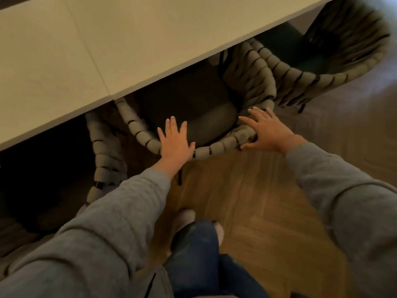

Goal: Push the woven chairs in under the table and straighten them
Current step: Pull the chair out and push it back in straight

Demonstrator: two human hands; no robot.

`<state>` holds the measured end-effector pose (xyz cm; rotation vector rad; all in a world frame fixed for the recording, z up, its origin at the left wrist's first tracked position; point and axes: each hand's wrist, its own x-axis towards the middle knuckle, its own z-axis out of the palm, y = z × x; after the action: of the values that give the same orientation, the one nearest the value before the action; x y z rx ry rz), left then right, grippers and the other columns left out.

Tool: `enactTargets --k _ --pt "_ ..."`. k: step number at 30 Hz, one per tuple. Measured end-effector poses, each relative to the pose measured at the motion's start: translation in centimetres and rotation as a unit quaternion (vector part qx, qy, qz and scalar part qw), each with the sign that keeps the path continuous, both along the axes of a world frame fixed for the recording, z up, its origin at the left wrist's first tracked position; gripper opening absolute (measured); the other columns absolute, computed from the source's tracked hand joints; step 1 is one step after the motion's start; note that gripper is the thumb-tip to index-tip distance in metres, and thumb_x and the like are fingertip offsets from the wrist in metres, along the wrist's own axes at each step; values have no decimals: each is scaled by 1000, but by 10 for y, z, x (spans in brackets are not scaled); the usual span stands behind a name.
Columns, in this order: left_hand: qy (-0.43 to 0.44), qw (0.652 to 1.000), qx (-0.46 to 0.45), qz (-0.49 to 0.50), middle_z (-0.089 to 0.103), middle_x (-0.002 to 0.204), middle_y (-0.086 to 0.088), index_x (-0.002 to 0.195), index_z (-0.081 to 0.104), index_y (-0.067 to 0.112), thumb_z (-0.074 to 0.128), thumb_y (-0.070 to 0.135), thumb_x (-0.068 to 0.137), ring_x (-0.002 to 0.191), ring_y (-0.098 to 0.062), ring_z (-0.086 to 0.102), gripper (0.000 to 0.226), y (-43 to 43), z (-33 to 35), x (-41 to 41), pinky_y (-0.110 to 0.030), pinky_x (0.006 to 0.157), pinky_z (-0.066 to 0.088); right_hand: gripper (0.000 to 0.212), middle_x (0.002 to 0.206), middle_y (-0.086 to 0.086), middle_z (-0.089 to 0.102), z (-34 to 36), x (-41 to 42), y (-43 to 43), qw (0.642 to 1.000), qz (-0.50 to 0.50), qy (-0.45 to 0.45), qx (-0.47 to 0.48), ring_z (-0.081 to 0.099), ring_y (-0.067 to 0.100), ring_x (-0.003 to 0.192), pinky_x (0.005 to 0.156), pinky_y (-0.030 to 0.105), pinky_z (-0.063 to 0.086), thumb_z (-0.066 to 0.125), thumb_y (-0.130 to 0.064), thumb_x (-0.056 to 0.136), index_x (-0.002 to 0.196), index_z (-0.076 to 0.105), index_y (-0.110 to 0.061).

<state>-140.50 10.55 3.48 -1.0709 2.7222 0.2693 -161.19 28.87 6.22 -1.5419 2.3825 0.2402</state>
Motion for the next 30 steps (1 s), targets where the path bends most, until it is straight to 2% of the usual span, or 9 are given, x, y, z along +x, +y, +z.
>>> enactTargets --k 8,11,14,20,22,25,27,30 --pt "-4 997 32 -68 3 161 -16 154 16 21 48 55 93 148 -32 -3 77 31 2 -164 -55 117 4 94 160 10 11 2 -140 29 1000 -17 18 -18 2 27 148 118 46 -3 61 -62 81 153 11 -28" --pt "6 995 60 -76 4 161 -15 153 16 21 49 60 90 148 -32 -2 81 33 -2 -228 -56 117 3 94 160 11 12 -2 -202 33 999 -29 28 1 3 28 148 120 48 1 65 -55 81 153 11 -27" --pt "0 993 70 -94 4 161 -15 154 14 21 52 63 87 148 -32 -2 88 39 -3 -294 -57 117 3 94 160 12 13 -3 -269 38 998 -44 30 29 4 28 148 120 49 4 68 -49 81 153 13 -23" --pt "10 983 67 -169 6 161 -12 153 15 23 60 65 80 148 -30 -2 95 68 1 -402 -57 116 -2 103 161 9 5 -19 -384 77 990 -63 33 126 -2 25 149 119 47 0 69 -50 80 154 3 -22" --pt "-14 975 67 -211 7 161 -10 154 14 23 59 66 80 149 -30 -2 97 84 -1 -436 -58 117 -2 110 161 8 6 -26 -422 99 983 -52 44 168 0 26 149 118 48 0 72 -55 76 154 2 -23" --pt "-69 962 84 -251 12 161 -7 154 14 22 57 65 82 149 -29 -2 94 117 -10 -487 -60 116 -2 113 159 4 18 -35 -491 137 972 -27 53 226 10 28 148 118 51 6 78 -55 67 153 11 -30" --pt "-97 957 88 -260 20 159 -6 154 18 21 56 64 84 149 -28 2 90 138 -20 -512 -61 116 -3 107 156 0 25 -38 -532 154 967 4 52 248 17 28 146 117 53 11 80 -51 66 151 17 -34" --pt "-122 961 105 -225 33 154 -6 151 24 21 57 58 87 147 -28 16 82 175 -37 -548 -61 116 0 81 150 -1 36 -44 -586 163 966 85 64 234 28 24 142 116 53 13 72 -35 79 147 28 -32"
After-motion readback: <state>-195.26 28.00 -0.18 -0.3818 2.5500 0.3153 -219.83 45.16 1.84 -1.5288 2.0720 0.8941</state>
